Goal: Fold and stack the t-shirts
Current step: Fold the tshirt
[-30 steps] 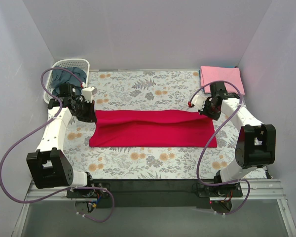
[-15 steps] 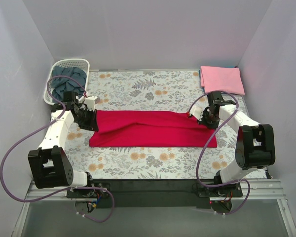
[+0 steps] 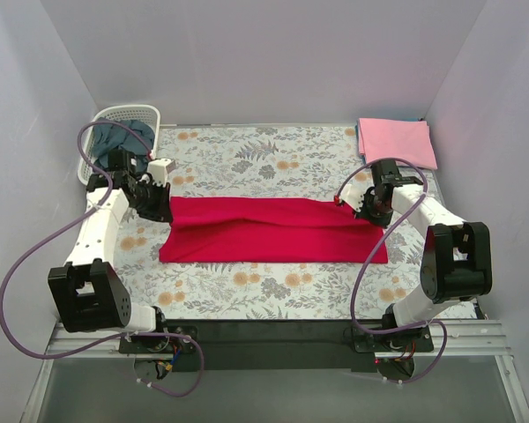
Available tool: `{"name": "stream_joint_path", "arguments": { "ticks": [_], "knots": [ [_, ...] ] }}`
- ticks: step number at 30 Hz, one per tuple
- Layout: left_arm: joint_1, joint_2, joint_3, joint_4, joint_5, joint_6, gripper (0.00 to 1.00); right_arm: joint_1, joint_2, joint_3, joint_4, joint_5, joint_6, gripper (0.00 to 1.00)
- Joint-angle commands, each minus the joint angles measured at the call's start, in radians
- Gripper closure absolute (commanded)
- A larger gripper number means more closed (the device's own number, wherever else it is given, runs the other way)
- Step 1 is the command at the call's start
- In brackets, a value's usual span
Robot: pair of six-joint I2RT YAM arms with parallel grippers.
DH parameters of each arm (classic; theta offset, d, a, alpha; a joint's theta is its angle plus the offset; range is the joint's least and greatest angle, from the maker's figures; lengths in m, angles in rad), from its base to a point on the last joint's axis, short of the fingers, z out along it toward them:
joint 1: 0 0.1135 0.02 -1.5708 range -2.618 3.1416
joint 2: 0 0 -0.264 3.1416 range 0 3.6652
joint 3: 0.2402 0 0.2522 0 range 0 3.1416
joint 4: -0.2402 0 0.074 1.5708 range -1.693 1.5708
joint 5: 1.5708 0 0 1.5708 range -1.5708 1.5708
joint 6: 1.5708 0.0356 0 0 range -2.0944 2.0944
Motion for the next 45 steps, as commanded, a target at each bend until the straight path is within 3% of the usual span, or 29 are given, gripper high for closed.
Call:
{"name": "stream_joint_path", "arguments": {
  "ticks": [1, 7, 17, 28, 37, 45],
  "knots": [
    [0.004, -0.02, -0.029, -0.019, -0.002, 0.033, 1.0, -0.001, -0.024, 0.008, -0.008, 0.009, -0.054, 0.99],
    [0.003, -0.032, -0.095, -0.019, -0.004, 0.071, 1.0, -0.021, -0.018, 0.006, -0.006, 0.016, -0.068, 0.99],
    [0.004, 0.008, 0.061, -0.08, 0.034, 0.06, 1.0, -0.03, -0.021, 0.043, -0.014, 0.015, -0.074, 0.99],
    [0.003, -0.014, -0.107, -0.033, -0.024, 0.116, 1.0, -0.03, -0.036, -0.061, -0.006, 0.016, -0.095, 0.99],
    [0.003, 0.008, 0.071, -0.105, 0.002, 0.099, 1.0, -0.031, -0.044, 0.01, -0.034, 0.005, -0.085, 0.99],
    [0.003, -0.035, -0.058, -0.1, -0.012, 0.137, 1.0, -0.031, -0.065, -0.076, -0.028, 0.01, -0.105, 0.99]
  ]
}}
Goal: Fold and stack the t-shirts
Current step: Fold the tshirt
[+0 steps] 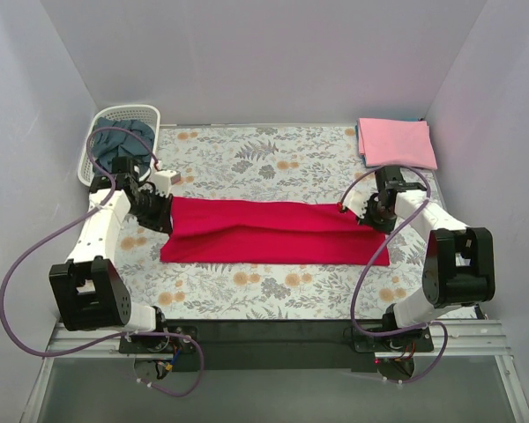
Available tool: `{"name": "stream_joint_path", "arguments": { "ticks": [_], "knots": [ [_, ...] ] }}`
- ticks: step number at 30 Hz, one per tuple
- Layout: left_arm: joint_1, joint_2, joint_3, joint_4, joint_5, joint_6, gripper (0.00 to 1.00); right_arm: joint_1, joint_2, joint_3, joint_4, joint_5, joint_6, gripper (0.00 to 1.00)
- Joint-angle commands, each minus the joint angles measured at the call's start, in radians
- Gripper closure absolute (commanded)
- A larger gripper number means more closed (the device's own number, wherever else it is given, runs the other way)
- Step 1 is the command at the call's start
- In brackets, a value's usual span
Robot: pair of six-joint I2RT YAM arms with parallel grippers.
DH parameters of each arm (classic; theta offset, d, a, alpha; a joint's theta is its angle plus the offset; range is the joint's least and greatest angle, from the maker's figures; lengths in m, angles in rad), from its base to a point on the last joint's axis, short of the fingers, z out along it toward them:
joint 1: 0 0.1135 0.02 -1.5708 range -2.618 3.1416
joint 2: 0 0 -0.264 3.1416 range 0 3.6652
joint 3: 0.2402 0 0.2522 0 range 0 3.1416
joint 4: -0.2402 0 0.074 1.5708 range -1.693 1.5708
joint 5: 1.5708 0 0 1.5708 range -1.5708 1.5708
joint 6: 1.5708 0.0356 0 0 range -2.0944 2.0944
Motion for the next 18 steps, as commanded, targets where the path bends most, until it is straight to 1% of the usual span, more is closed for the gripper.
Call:
{"name": "stream_joint_path", "arguments": {
  "ticks": [1, 4, 5, 6, 7, 8, 9, 11, 12, 13, 15, 16, 17, 18],
  "knots": [
    [0.004, -0.044, -0.055, -0.02, 0.002, 0.027, 1.0, -0.003, -0.027, -0.029, -0.028, 0.012, -0.071, 0.99],
    [0.004, -0.03, -0.137, 0.005, -0.001, 0.045, 1.0, -0.003, -0.013, -0.042, -0.028, 0.021, -0.081, 0.99],
    [0.004, -0.027, -0.164, 0.035, -0.009, 0.051, 1.0, -0.005, -0.012, -0.045, -0.029, 0.021, -0.083, 0.99],
    [0.004, -0.025, -0.191, 0.043, -0.009, 0.059, 1.0, -0.003, -0.01, -0.049, -0.037, 0.021, -0.081, 0.82],
    [0.004, -0.021, -0.237, 0.052, -0.007, 0.079, 1.0, -0.003, -0.021, -0.048, -0.04, 0.021, -0.081, 0.73],
    [0.004, -0.015, -0.26, 0.058, -0.004, 0.09, 0.9, -0.005, -0.027, -0.046, -0.044, 0.001, -0.081, 0.65],
    [0.003, -0.009, -0.276, 0.057, 0.0, 0.11, 0.82, -0.003, -0.033, -0.025, -0.064, -0.013, -0.071, 0.54],
    [0.003, -0.027, -0.305, 0.074, 0.023, 0.122, 0.73, -0.003, -0.039, 0.018, -0.103, -0.083, -0.043, 0.47],
    [0.003, -0.048, -0.303, 0.075, 0.035, 0.125, 0.64, -0.003, -0.039, 0.083, -0.153, -0.106, -0.002, 0.45],
    [0.004, -0.054, -0.299, 0.075, 0.042, 0.124, 0.61, 0.001, -0.029, 0.117, -0.181, -0.132, 0.018, 0.41],
    [0.003, -0.053, -0.256, 0.065, 0.081, 0.113, 0.57, 0.018, -0.01, 0.196, -0.24, -0.208, 0.076, 0.4],
    [0.003, -0.042, -0.245, 0.068, 0.089, 0.104, 0.57, 0.029, 0.008, 0.261, -0.245, -0.231, 0.145, 0.41],
    [0.004, -0.033, -0.228, 0.072, 0.101, 0.095, 0.57, 0.059, 0.017, 0.292, -0.247, -0.282, 0.187, 0.43],
    [0.003, -0.028, -0.228, 0.086, 0.109, 0.076, 0.57, 0.081, 0.028, 0.32, -0.244, -0.309, 0.227, 0.49]
  ]
}}
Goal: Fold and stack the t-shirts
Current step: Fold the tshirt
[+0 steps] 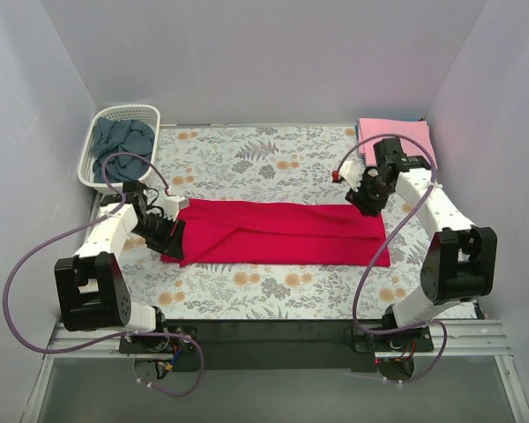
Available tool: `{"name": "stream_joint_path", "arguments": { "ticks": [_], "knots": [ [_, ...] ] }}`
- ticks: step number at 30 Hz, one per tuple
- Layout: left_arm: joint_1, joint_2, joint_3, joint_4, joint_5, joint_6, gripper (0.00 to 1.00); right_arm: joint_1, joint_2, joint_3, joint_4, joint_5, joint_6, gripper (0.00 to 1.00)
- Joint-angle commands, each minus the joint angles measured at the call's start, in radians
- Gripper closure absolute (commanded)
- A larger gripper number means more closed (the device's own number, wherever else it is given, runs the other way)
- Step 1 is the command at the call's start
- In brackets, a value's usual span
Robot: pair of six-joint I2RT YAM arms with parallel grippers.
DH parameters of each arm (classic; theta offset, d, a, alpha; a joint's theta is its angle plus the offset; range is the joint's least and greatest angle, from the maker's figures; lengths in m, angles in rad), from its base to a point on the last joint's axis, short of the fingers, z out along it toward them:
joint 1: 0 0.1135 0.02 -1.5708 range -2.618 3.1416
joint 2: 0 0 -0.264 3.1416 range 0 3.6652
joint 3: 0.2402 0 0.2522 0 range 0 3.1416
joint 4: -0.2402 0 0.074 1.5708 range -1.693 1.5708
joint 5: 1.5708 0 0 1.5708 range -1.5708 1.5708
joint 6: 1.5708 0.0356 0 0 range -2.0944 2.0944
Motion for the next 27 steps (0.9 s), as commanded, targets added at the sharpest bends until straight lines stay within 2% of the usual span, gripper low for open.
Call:
{"name": "stream_joint_path", "arguments": {
  "ticks": [1, 4, 5, 8, 11, 16, 21, 27],
  "knots": [
    [0.003, -0.014, 0.048, 0.052, 0.073, -0.024, 0.57, 0.102, 0.054, 0.183, -0.06, -0.183, 0.165, 0.51],
    [0.006, 0.0, 0.031, 0.091, 0.105, -0.074, 0.57, 0.179, 0.176, 0.317, -0.039, -0.275, 0.362, 0.62],
    [0.004, 0.004, 0.025, 0.098, 0.113, -0.085, 0.57, 0.227, 0.212, 0.41, -0.033, -0.328, 0.439, 0.63],
    [0.006, 0.001, 0.008, 0.102, 0.128, -0.102, 0.58, 0.334, 0.349, 0.535, 0.024, -0.368, 0.55, 0.64],
    [0.009, -0.014, -0.021, 0.105, 0.128, -0.107, 0.59, 0.443, 0.465, 0.657, 0.12, -0.35, 0.682, 0.63],
    [0.038, -0.043, -0.072, 0.115, 0.142, -0.095, 0.59, 0.557, 0.661, 0.852, 0.266, -0.329, 0.849, 0.62],
    [0.062, -0.037, -0.096, 0.114, 0.156, -0.081, 0.59, 0.632, 0.763, 0.923, 0.416, -0.313, 0.926, 0.57],
    [0.073, -0.017, -0.087, 0.117, 0.159, -0.076, 0.58, 0.684, 0.854, 0.958, 0.489, -0.318, 0.98, 0.56]
  ]
}}
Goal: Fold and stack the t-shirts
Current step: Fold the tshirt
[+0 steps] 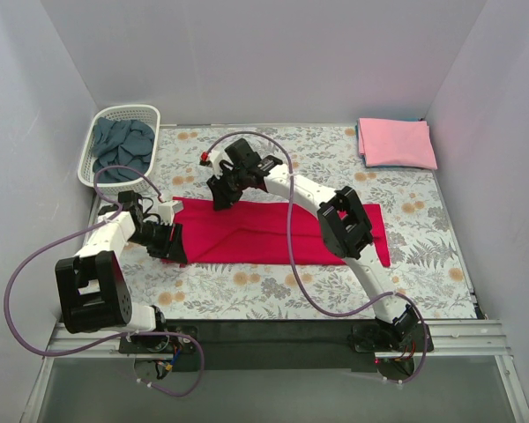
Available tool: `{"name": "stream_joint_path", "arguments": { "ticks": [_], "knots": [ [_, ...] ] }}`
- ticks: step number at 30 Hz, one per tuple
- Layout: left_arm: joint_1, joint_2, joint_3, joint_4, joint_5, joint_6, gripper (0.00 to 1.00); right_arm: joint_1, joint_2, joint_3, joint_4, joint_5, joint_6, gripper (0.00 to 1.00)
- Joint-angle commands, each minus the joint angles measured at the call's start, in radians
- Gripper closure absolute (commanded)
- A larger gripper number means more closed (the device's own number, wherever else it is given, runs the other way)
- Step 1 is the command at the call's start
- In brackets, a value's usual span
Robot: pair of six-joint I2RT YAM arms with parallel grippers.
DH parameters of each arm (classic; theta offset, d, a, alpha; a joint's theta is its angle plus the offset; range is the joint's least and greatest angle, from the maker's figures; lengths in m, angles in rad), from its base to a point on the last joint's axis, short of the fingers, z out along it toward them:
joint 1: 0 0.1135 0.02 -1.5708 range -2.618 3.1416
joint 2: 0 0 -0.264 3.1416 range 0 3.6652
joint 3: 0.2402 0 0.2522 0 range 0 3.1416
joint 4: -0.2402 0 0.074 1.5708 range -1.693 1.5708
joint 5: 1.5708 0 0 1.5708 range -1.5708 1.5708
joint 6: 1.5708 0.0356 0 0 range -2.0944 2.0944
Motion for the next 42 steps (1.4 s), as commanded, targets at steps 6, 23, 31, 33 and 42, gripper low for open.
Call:
{"name": "stream_joint_path", "arguments": {
  "ticks": [6, 23, 31, 33, 42],
  "knots": [
    [0.008, 0.002, 0.008, 0.014, 0.033, 0.017, 0.58, 0.024, 0.052, 0.042, 0.134, -0.037, 0.111, 0.55],
    [0.01, 0.011, 0.001, 0.032, 0.041, 0.01, 0.58, 0.058, 0.055, -0.053, 0.145, -0.071, 0.111, 0.56],
    [0.01, 0.013, -0.002, 0.029, 0.045, 0.014, 0.58, 0.061, 0.049, -0.064, 0.147, -0.045, 0.102, 0.48],
    [0.011, 0.018, -0.002, 0.03, 0.047, 0.014, 0.58, 0.061, 0.047, -0.062, 0.148, -0.043, 0.102, 0.48],
    [0.01, 0.022, 0.008, 0.03, 0.028, 0.017, 0.59, 0.061, 0.008, -0.096, 0.147, -0.078, 0.101, 0.71]
  ]
}}
